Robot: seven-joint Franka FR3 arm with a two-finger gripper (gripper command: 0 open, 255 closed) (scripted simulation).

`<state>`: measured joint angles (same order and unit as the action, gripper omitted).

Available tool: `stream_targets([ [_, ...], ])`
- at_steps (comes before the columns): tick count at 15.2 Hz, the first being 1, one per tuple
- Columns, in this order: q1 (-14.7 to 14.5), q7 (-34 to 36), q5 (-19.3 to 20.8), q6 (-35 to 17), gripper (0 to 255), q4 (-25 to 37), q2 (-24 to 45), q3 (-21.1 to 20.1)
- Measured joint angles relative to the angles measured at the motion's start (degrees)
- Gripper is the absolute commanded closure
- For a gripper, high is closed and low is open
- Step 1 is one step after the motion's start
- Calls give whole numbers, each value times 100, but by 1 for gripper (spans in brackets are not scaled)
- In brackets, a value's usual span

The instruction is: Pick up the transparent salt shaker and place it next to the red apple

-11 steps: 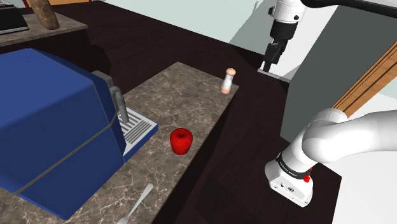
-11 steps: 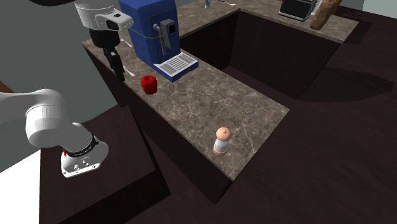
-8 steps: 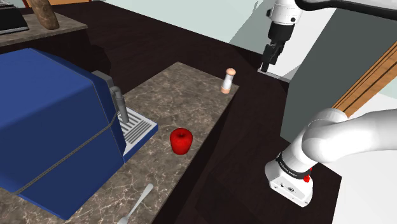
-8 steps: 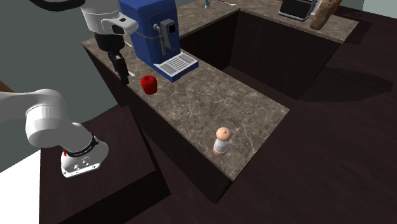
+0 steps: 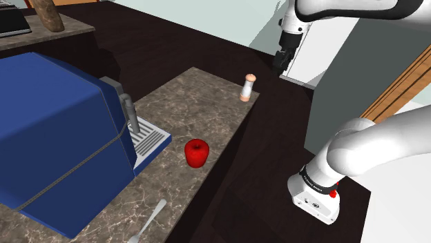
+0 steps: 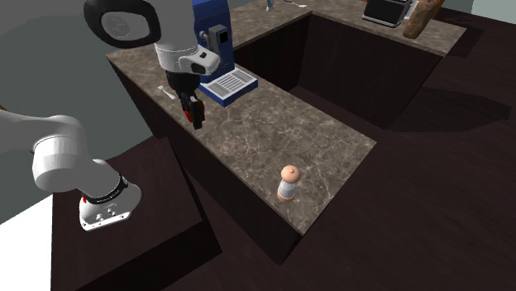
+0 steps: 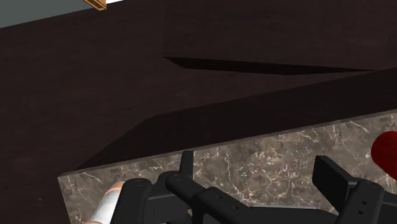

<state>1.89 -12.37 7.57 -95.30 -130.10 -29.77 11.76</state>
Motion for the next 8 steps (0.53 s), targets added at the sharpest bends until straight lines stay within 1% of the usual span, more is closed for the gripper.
stream_targets([
  [6,65,-502,-139,-795,0,477,1197,518],
  [8,86,-656,-233,-935,0,677,1520,647],
])
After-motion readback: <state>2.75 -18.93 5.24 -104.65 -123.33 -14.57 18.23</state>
